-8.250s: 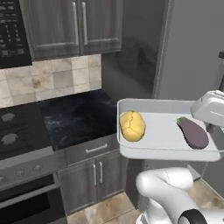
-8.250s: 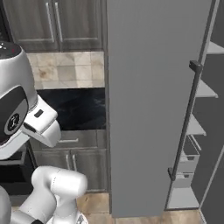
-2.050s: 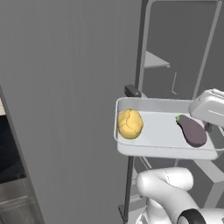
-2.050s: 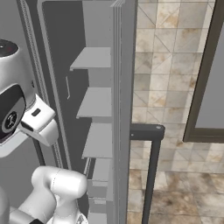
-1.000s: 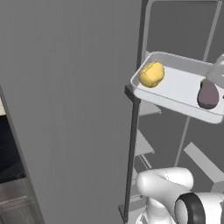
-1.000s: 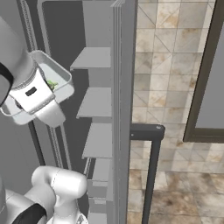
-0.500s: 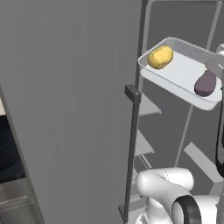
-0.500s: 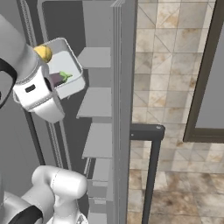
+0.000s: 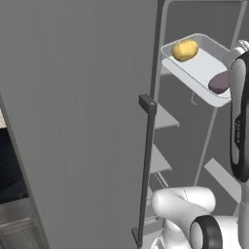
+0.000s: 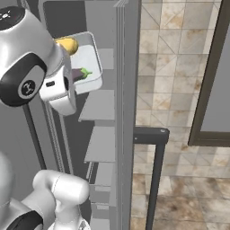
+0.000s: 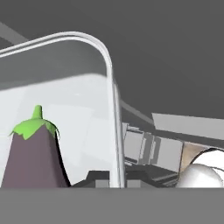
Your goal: Take the eggplant and potato out of the freezer and place them in the tupperware container on the counter. Then put the tupperware containing the vegetables back in the freezer.
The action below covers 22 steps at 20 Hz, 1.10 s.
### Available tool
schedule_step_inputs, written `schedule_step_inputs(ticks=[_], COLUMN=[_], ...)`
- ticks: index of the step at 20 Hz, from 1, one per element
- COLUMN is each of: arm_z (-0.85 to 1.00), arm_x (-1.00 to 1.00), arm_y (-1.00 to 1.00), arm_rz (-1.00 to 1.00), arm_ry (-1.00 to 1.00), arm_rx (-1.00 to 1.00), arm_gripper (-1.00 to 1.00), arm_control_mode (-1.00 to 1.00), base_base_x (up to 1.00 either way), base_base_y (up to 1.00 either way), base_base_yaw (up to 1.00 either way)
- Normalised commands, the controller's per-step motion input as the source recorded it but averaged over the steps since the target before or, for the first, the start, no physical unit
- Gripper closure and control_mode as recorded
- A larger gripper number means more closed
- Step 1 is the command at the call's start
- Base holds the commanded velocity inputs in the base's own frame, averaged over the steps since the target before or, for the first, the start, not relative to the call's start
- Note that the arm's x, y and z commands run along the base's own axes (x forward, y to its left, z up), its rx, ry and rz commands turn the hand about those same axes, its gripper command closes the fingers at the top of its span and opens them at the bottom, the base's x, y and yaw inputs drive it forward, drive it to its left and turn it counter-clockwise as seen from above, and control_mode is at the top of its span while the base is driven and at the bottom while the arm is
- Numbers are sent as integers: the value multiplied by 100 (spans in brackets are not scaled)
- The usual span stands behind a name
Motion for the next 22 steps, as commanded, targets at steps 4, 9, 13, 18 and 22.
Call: schedule_step_inputs(ticks=[4,9,13,18,22], arm_z=[0,0,0,0,0], arm_x=[47,47,12,-5,-13], arm_y=[0,0,0,2,12], arm_rz=[-9,-6,-7,-10,-14], arm_ry=[-6,-5,-5,-8,-8], arm_rx=[16,11,8,2,0], arm_gripper=[100,100,100,100,100], arm_control_mode=[-100,-100,-100,-100,-100], base_base_x=[0,0,0,0,0], base_base_y=[0,0,0,0,0], base_base_yaw=[0,0,0,0,0])
